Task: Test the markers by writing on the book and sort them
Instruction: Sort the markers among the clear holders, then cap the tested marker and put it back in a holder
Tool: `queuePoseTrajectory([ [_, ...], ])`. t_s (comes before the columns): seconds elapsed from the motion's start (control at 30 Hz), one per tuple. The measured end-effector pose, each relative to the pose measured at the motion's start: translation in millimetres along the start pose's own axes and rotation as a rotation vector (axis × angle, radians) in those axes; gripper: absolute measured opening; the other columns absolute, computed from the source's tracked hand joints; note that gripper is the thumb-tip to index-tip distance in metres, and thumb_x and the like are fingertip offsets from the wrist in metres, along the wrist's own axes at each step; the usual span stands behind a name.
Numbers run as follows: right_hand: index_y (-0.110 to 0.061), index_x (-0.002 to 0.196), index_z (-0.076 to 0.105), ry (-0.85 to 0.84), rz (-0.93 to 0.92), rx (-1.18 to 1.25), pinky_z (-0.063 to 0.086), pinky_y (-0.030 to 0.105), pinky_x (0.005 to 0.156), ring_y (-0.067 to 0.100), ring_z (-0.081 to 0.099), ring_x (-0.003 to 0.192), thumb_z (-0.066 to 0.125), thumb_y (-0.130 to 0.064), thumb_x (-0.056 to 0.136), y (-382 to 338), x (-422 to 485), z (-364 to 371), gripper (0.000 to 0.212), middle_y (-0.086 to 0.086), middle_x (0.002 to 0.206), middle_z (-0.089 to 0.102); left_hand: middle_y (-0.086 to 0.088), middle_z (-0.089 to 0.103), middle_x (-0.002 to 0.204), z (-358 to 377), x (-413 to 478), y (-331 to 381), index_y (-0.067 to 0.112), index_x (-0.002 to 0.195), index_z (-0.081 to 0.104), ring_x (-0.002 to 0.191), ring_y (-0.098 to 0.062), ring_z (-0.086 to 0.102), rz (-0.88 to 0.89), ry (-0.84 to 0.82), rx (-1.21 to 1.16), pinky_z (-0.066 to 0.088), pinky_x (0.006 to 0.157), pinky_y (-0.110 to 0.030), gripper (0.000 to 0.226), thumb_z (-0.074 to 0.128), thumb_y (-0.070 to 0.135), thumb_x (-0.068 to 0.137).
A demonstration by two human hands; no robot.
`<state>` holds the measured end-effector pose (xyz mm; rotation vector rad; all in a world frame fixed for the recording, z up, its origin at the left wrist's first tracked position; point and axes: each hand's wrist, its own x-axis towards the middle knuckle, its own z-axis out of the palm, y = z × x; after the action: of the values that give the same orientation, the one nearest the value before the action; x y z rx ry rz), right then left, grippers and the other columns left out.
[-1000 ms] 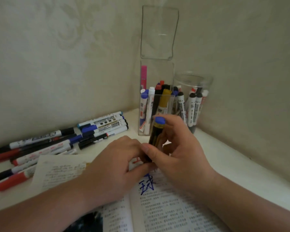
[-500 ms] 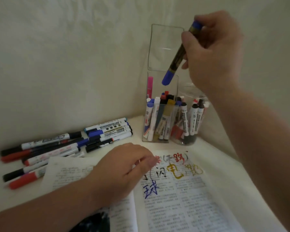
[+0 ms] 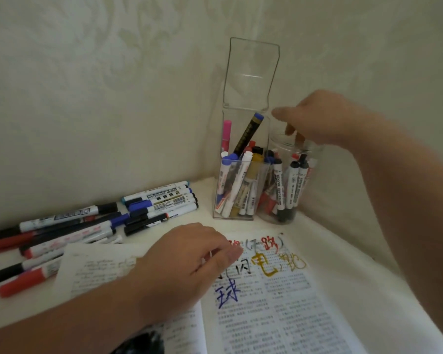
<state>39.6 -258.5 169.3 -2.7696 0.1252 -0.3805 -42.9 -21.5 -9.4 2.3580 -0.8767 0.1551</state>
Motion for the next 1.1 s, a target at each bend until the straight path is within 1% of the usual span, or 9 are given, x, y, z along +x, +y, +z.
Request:
queuePoseTrajectory([
  [0.13,-0.017,0.086,0.068,-0.174,0.011,-0.171,0.042,0.036,0.079,0.020,0.061,0.080,0.052,-0.075,0.088,8.2,-1.7,-7.4,0.060,-0.001,0.089,0.066,0.022,0.058,0.092,0.9,-0.6,-1.2,0.044,0.086,0.058,0.093,-0.002,0.053,-0.007,0.008,-0.001,0.035,0.073,-0.016,0.072,0.002,0.088,0.082],
  [0.27,-0.014,0.087,0.070,-0.177,-0.080,-0.321,0.043,0.036,0.081,0.023,0.063,0.089,0.055,-0.072,0.088,4.4,5.6,-10.7,0.060,0.002,0.091,0.070,0.016,0.059,0.084,1.1,-0.6,-2.2,0.037,0.083,0.060,0.086,-0.006,0.054,0.017,0.031,-0.022,0.040,0.072,-0.023,0.073,0.007,0.087,0.085],
  [0.4,-0.016,0.110,0.071,-0.229,-0.004,-0.348,0.042,0.041,0.099,0.030,0.061,0.110,0.034,-0.088,0.084,3.2,8.4,-9.8,0.085,0.011,0.121,0.069,0.015,0.058,0.079,1.8,-0.8,-4.0,0.036,0.080,0.060,0.083,-0.005,0.054,0.031,0.054,-0.020,0.039,0.071,-0.020,0.069,0.011,0.084,0.089],
  [0.47,-0.012,0.137,0.059,-0.264,0.025,-0.326,0.034,0.048,0.114,0.035,0.051,0.132,0.025,-0.092,0.081,2.0,6.8,-9.7,0.103,0.015,0.146,0.055,0.015,0.058,0.079,1.5,-0.6,-4.3,0.036,0.080,0.060,0.083,-0.004,0.054,0.030,0.056,-0.020,0.038,0.071,-0.020,0.070,0.011,0.084,0.089],
  [0.57,-0.010,0.145,0.051,-0.293,0.009,-0.320,0.026,0.047,0.118,0.034,0.040,0.143,0.021,-0.091,0.081,-1.0,4.0,-9.0,0.109,0.014,0.157,0.043,0.011,0.061,0.079,0.6,-0.4,-3.3,0.032,0.084,0.065,0.085,-0.006,0.055,0.020,0.045,-0.032,0.041,0.075,-0.023,0.078,0.010,0.086,0.086],
  [0.63,-0.012,0.136,0.060,-0.316,0.004,-0.323,0.027,0.045,0.117,0.032,0.046,0.137,0.021,-0.089,0.083,-1.8,1.5,-4.7,0.102,0.013,0.151,0.050,0.009,0.061,0.078,0.5,-0.7,-2.9,0.028,0.085,0.066,0.085,-0.007,0.055,0.020,0.039,-0.026,0.041,0.076,-0.023,0.082,0.008,0.086,0.086],
  [0.77,-0.020,0.081,0.072,-0.371,-0.008,-0.264,0.035,0.036,0.092,0.014,0.062,0.082,0.025,-0.085,0.088,1.6,3.2,12.2,0.082,0.000,0.096,0.074,0.008,0.061,0.077,0.5,-2.2,-3.1,0.027,0.083,0.065,0.084,-0.007,0.055,0.021,0.045,-0.014,0.041,0.075,-0.023,0.080,0.009,0.084,0.088],
  [0.87,-0.023,0.077,0.075,-0.343,-0.017,-0.260,0.035,0.036,0.088,0.017,0.064,0.085,0.027,-0.088,0.085,3.5,6.0,14.3,0.081,-0.004,0.082,0.071,0.009,0.060,0.077,0.0,-3.0,-3.3,0.027,0.084,0.065,0.084,-0.007,0.055,0.011,0.047,-0.023,0.042,0.075,-0.025,0.080,0.009,0.084,0.088],
  [1.1,-0.022,0.078,0.072,-0.374,-0.022,-0.326,0.036,0.038,0.092,0.013,0.061,0.083,0.034,-0.086,0.085,2.9,5.1,6.9,0.075,-0.004,0.086,0.069,0.010,0.058,0.075,2.2,-2.8,-3.7,0.028,0.080,0.062,0.081,-0.006,0.055,0.020,0.062,-0.034,0.043,0.074,-0.027,0.074,0.013,0.082,0.090],
])
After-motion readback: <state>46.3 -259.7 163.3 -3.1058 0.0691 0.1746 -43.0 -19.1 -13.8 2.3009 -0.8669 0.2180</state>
